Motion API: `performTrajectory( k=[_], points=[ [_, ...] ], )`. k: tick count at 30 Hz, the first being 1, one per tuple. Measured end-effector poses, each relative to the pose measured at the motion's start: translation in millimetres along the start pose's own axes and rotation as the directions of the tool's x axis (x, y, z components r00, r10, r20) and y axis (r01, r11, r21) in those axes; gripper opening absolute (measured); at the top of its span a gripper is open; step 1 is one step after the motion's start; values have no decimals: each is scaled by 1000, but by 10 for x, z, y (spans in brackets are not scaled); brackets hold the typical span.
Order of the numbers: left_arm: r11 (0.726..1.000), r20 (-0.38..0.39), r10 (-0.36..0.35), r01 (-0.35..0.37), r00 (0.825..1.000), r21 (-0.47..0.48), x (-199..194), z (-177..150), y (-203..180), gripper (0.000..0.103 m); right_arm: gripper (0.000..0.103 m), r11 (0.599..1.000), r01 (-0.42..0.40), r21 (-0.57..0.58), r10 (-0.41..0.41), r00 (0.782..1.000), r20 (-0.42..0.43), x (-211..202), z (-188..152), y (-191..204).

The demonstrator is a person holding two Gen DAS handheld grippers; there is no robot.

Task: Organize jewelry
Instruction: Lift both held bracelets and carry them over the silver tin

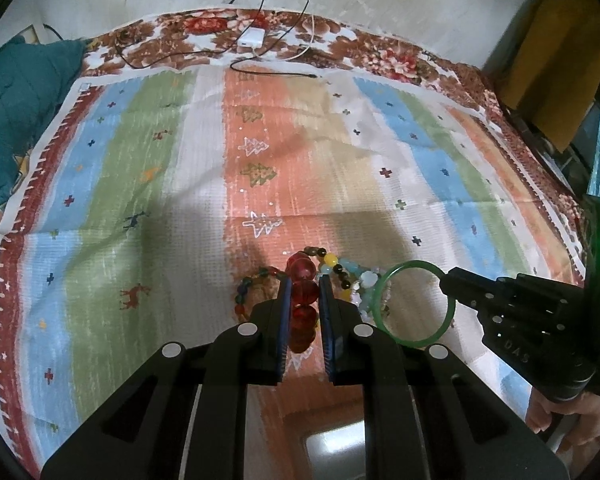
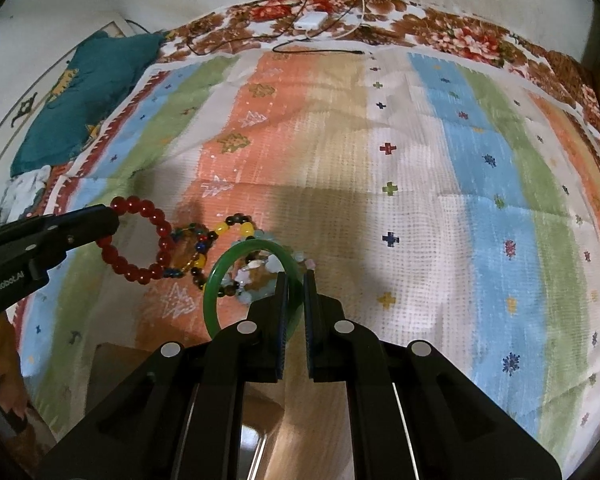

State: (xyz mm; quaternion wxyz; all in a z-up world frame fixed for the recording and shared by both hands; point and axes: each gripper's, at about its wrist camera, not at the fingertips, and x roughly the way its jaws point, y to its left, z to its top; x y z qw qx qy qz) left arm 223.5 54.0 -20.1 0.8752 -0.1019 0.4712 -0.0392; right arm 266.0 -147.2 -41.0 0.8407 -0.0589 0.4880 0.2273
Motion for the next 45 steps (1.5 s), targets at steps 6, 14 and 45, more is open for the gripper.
performTrajectory(
  k=[6,14,45],
  points=[
    [1000,22,-17,17,1000,-1,-150,-56,-50,13,8,1000,-14,-15,14,1000,28,-158,-32,68],
    [999,42,-39,38,998,16,-325,-132,-161,13,8,999,-27,-28,29,998,48,-334,-110,93],
    [995,91,-87,82,992,58,-812,-601,-331,13,8,995,-47,-83,54,995,87,-744,-558,263]
  ],
)
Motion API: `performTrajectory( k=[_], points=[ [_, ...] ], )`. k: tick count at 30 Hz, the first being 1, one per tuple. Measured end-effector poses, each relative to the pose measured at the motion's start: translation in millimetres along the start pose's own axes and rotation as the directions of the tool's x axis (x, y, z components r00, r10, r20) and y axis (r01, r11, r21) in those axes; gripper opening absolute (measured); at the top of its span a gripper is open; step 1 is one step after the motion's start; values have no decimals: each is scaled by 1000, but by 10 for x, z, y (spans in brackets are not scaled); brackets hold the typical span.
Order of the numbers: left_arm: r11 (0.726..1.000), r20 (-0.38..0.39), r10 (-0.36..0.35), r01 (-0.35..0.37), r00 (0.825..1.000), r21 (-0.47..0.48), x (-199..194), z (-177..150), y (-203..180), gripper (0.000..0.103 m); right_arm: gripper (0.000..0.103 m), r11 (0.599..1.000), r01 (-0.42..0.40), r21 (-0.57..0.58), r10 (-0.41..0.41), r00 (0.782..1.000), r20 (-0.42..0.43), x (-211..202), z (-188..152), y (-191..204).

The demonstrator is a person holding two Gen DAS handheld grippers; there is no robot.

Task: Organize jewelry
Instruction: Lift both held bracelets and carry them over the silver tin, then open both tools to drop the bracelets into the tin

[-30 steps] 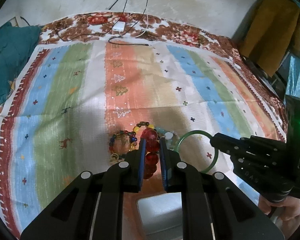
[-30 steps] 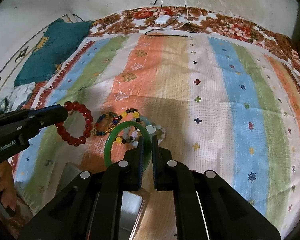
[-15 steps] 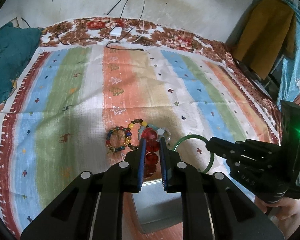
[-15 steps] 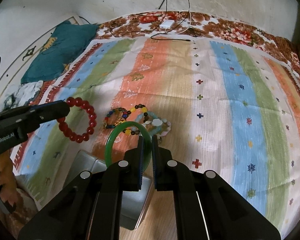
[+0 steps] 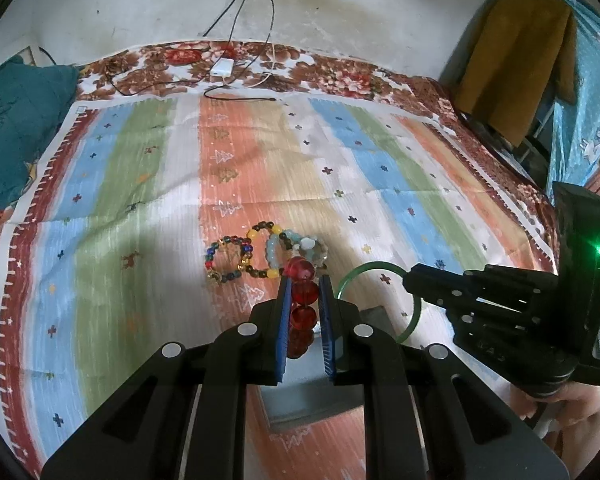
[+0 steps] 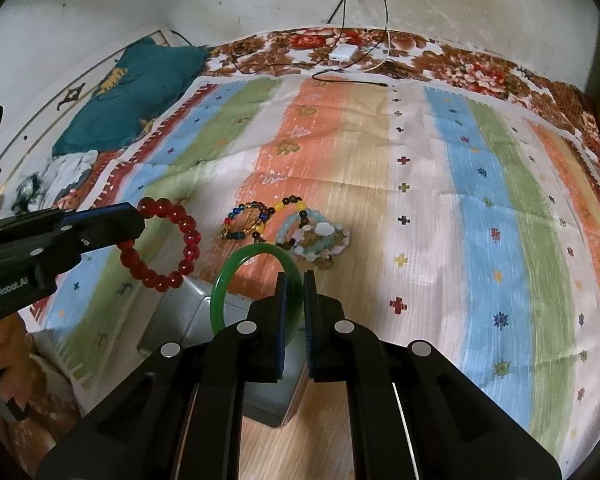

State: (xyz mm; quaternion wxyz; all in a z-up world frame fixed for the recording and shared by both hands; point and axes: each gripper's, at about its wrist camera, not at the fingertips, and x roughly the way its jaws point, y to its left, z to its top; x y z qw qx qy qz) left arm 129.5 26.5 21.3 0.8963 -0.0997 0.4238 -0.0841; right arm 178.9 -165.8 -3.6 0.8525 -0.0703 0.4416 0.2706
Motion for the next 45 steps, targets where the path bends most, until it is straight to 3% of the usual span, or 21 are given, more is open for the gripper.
performTrajectory(
  k=[22,24,26,30,36,45],
  points=[
    [1000,-57,-4,4,998,3,-13,-316,-107,13,9,999,-38,-4,38,998,-40,-14,-211,91],
    [1000,-74,10,-11,997,-14,28,-321,-74,14,14,999,-34,-2,33,998,-44,-12,-209,90],
    [999,-75,22,-23,997,-25,25,-319,-43,20,36,1000,-23,5,23,999,-39,-15,-206,75],
    [997,-58,47,-50,997,-54,7,-290,50,38,41,1000,-14,18,15,999,-48,22,-189,34],
    [992,-58,72,-78,996,-103,52,-230,222,56,52,999,-12,42,15,998,-64,95,-153,-47],
    [982,-79,113,-123,991,-140,195,-107,422,59,61,998,-3,65,7,998,-64,179,-48,-129]
  ],
)
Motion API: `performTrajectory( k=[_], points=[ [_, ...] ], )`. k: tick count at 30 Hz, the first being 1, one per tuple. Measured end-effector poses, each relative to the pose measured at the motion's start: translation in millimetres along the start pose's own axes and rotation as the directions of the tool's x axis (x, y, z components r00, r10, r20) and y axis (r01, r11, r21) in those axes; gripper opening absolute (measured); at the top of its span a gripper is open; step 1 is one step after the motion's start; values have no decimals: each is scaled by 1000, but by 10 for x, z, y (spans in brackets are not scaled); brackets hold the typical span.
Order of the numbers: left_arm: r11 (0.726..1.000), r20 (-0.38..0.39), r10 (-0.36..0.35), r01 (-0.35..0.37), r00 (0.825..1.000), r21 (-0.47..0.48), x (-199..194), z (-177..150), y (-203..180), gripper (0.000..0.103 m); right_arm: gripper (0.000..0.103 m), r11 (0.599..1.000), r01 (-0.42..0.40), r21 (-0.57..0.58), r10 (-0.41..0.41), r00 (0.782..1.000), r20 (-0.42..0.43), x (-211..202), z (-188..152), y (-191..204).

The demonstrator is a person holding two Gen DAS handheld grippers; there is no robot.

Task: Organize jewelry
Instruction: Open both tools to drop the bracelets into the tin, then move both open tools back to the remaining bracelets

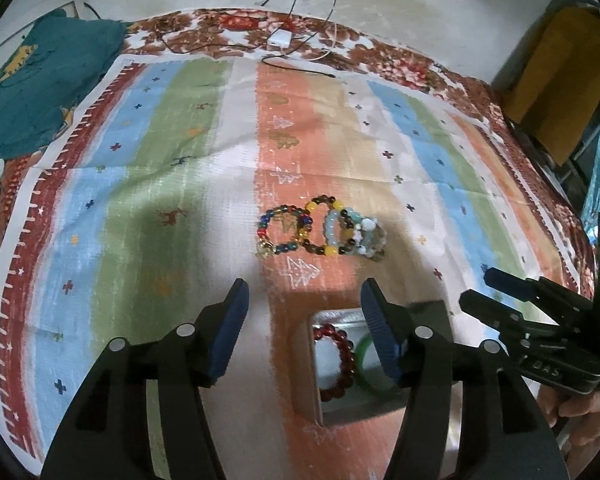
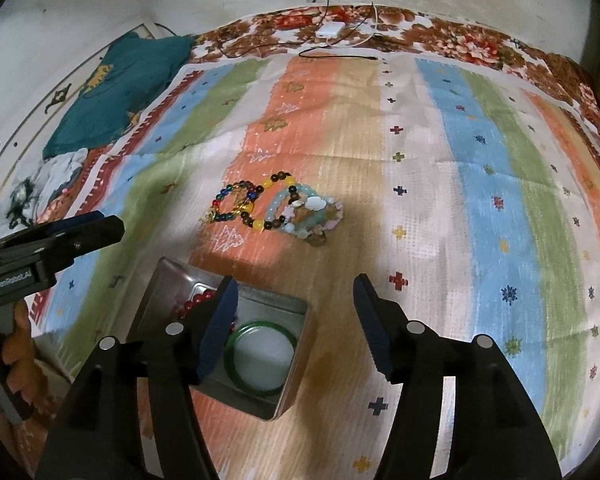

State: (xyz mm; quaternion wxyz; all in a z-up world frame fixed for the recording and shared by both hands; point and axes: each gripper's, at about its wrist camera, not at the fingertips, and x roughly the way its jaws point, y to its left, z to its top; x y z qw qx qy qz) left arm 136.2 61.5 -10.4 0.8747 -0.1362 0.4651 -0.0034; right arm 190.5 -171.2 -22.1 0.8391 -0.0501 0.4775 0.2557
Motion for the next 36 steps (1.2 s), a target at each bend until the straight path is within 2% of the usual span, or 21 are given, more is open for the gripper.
performTrajectory(
  k=[4,5,6,16,36],
  points=[
    [1000,-12,-3,3,1000,-13,95,83,65,61,65,1000,6,8,-6,1000,3,32,57,-26],
    [1000,-13,-1,1,1000,-15,110,92,76,69,67,1000,8,8,-8,1000,4,39,67,-37],
    [1000,-13,-1,1,1000,-17,131,109,89,72,67,1000,11,8,-11,1000,3,56,88,-44],
    [1000,-32,16,-16,999,-5,292,212,121,72,76,999,31,34,-31,999,-7,222,249,-176],
    [999,-73,36,-37,997,-10,651,408,219,72,77,996,54,71,-49,997,-66,571,433,-327]
  ],
)
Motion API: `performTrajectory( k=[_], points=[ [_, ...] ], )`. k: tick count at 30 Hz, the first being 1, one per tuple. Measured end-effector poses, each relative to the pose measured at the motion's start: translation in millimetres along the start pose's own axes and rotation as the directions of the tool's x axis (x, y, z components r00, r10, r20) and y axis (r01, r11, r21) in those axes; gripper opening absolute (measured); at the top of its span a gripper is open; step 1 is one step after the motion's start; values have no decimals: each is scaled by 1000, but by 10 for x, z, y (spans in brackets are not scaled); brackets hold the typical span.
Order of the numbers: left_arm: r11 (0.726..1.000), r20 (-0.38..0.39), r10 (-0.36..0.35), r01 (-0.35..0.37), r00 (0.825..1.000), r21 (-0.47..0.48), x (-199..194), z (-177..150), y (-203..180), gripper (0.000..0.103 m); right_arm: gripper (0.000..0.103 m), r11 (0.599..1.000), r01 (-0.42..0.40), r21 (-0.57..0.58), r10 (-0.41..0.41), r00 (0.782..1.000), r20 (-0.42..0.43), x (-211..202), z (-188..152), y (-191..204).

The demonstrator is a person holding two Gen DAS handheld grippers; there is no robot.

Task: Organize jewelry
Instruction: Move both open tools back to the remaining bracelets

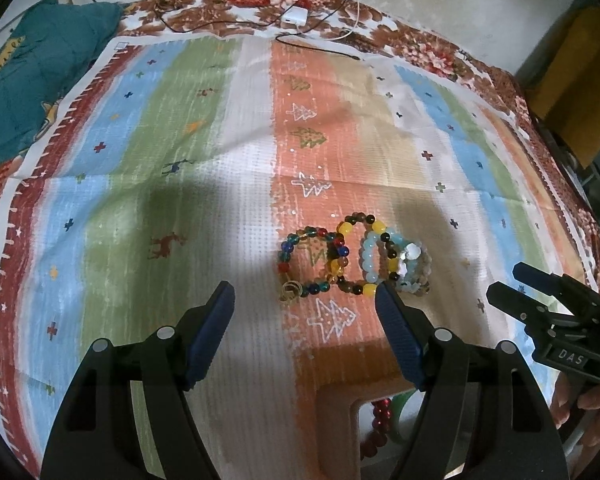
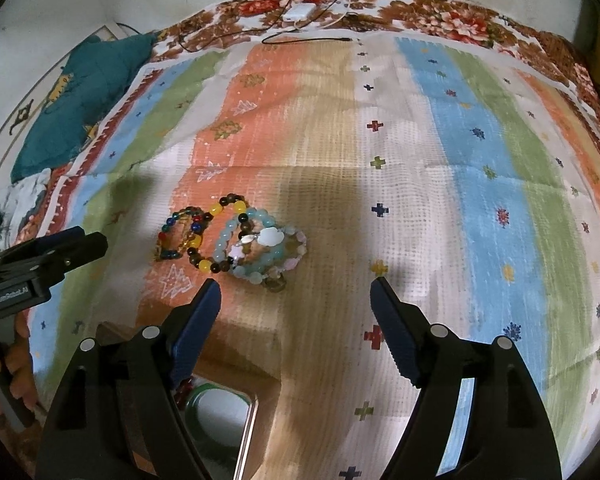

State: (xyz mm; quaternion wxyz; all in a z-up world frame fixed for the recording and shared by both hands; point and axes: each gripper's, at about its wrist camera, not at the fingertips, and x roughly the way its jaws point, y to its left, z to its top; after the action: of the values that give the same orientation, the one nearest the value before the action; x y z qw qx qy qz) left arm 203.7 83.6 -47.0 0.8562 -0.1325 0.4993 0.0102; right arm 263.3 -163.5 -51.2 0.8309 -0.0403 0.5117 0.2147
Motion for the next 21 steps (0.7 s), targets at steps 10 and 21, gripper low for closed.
performTrajectory(
  k=[10,21],
  points=[
    [1000,-38,19,-19,999,-6,235,77,66,72,77,1000,25,14,-24,999,-28,187,66,-57],
    [1000,-56,12,-12,998,9,375,139,52,72,77,998,56,14,-55,997,-57,395,134,-92]
  ],
)
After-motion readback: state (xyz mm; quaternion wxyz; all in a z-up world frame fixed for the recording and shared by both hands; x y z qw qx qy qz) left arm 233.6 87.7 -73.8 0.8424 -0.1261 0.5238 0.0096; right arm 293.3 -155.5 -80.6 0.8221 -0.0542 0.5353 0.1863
